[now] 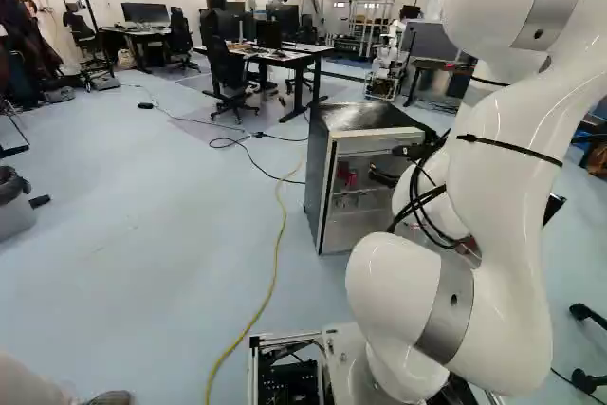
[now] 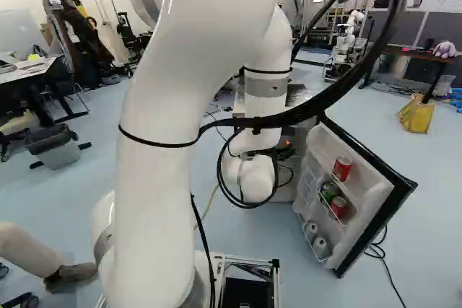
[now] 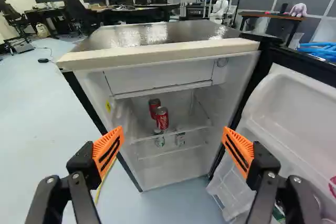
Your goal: Grab a drink from the fridge
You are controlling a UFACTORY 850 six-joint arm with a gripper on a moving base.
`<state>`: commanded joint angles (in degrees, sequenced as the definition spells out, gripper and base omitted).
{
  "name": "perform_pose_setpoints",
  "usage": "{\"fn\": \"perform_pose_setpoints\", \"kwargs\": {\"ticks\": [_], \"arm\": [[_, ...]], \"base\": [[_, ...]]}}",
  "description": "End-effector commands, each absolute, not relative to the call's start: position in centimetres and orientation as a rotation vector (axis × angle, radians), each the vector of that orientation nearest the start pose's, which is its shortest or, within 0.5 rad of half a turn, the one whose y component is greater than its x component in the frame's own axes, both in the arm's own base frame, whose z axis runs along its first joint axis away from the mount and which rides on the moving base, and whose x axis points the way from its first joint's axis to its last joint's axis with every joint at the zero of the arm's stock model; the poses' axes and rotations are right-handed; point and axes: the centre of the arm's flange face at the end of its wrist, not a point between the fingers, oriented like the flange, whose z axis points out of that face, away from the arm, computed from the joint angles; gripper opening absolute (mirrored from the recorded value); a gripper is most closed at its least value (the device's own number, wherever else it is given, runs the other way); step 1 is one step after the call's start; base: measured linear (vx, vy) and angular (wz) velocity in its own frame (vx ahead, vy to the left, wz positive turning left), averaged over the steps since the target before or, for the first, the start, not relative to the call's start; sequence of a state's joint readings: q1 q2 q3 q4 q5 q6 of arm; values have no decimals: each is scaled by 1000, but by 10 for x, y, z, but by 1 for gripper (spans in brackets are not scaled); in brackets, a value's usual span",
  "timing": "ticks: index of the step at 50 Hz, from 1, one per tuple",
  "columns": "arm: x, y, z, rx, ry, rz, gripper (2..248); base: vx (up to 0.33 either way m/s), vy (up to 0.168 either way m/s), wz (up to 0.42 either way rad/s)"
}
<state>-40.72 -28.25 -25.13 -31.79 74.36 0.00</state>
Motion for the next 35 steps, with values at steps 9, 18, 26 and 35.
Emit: {"fn": "perform_pose_setpoints", "kwargs": {"ticks": [9, 18, 26, 35], "arm": [[321, -216, 236, -2596, 229, -1848, 247], [322, -216, 226, -2600, 235, -1819, 247], [324, -217, 216, -2605, 243, -1796, 247], [328, -219, 205, -2609, 247, -1774, 247]], "base": [[0, 0, 0], [0, 0, 0], [0, 0, 0], [0, 0, 0]]}}
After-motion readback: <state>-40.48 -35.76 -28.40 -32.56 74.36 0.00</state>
